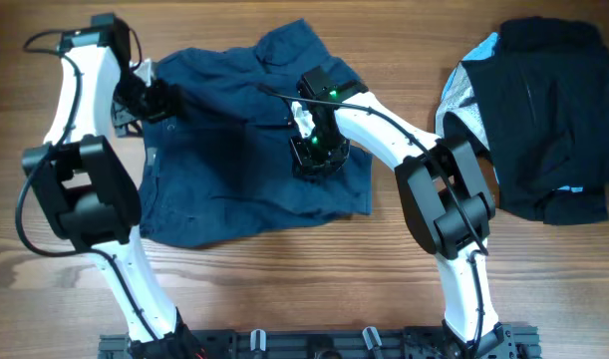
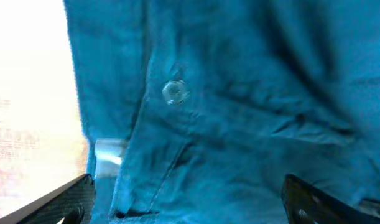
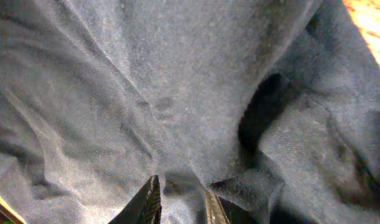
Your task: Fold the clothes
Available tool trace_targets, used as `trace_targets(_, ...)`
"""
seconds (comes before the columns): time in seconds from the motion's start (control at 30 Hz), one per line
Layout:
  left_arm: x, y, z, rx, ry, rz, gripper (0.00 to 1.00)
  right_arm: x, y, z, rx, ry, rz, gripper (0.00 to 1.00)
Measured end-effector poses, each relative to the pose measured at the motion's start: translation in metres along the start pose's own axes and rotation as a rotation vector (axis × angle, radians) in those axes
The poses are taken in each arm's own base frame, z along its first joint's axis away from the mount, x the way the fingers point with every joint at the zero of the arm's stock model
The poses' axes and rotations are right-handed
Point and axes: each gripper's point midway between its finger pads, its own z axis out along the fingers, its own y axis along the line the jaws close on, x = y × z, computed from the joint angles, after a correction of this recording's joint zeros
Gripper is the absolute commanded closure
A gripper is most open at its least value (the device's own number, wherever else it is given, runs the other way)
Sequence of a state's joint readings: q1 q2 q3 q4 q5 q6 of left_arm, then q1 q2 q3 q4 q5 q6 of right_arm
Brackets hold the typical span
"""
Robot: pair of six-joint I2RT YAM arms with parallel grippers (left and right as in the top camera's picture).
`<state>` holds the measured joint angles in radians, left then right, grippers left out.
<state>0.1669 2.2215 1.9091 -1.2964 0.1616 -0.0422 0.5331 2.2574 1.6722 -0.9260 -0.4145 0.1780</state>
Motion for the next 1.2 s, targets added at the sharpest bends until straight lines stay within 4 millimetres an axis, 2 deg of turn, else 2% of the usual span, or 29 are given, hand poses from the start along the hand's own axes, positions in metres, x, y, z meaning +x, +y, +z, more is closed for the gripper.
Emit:
trace_targets(0.03,0.004,0.004,0.003,0.003,0.017,-0.013,0.19,0.0,0.0,0.0,0.0,0.0,0.0,0.75)
trace_targets(0.07,0.011,0.011,0.009,0.006,0.045,-0.033,0.29,0.0,0.0,0.0,0.0,-0.001,-0.001,0.75)
trace_targets(0.13,0.02,0.02,0.018,0.008,0.08,-0.063,0.37,-0.001,0.0,0.0,0.0,-0.004,-0.002,0.75)
trace_targets(0.3,0.024,0.026,0.046,0.032,0.079,-0.081,0.41,-0.003,0.0,0.0,-0.001,-0.011,-0.005,0.76)
trace_targets(0.43,0.016,0.02,0.051,0.075,0.044,-0.076,0.42,-0.003,0.0,0.0,0.0,-0.01,-0.005,0.76)
trace_targets(0.5,0.016,0.019,0.053,0.082,0.039,-0.075,0.46,-0.003,0.0,0.0,0.002,-0.011,-0.005,0.76)
trace_targets(0.53,0.016,0.019,0.054,0.083,0.038,-0.075,0.58,-0.003,0.0,0.0,0.002,-0.011,-0.005,0.75)
trace_targets(0.57,0.016,0.019,0.054,0.084,0.034,-0.074,0.87,-0.003,0.0,0.0,0.002,-0.011,-0.005,0.76)
trace_targets(0.6,0.015,0.018,0.054,0.088,0.03,-0.076,0.96,-0.003,0.0,0.0,0.001,-0.011,-0.005,0.76)
trace_targets(0.67,0.012,0.015,0.055,0.103,0.019,-0.076,0.96,-0.003,0.0,0.0,0.001,-0.011,-0.005,0.75)
trace_targets(0.73,0.011,0.007,0.056,0.138,0.013,-0.069,0.96,-0.003,0.0,0.0,0.001,-0.012,-0.006,0.66)
trace_targets(0.83,0.013,-0.001,0.055,0.179,0.023,-0.066,0.96,-0.01,0.001,-0.006,-0.002,-0.034,-0.016,0.43)
trace_targets(0.93,0.018,-0.005,0.052,0.193,0.039,-0.068,0.96,-0.029,-0.003,-0.027,-0.001,-0.084,-0.016,0.32)
trace_targets(1.0,0.019,-0.008,0.041,0.204,0.025,-0.065,0.96,-0.048,-0.01,-0.048,0.003,-0.15,-0.006,0.29)
trace_targets(1.03,0.019,-0.009,0.033,0.206,0.007,-0.06,0.96,-0.057,-0.016,-0.058,0.006,-0.184,0.002,0.29)
trace_targets(1.07,0.017,-0.013,0.012,0.212,-0.04,-0.047,0.96,-0.069,-0.031,-0.072,0.013,-0.235,0.025,0.29)
trace_targets(1.1,0.017,-0.015,-0.001,0.217,-0.07,-0.038,0.96,-0.075,-0.041,-0.078,0.015,-0.261,0.038,0.3)
trace_targets(1.17,0.019,-0.019,-0.021,0.225,-0.11,-0.027,0.96,-0.088,-0.061,-0.09,0.023,-0.324,0.061,0.46)
trace_targets(1.2,0.02,-0.021,-0.031,0.227,-0.131,-0.021,0.96,-0.096,-0.071,-0.098,0.025,-0.362,0.068,0.62)
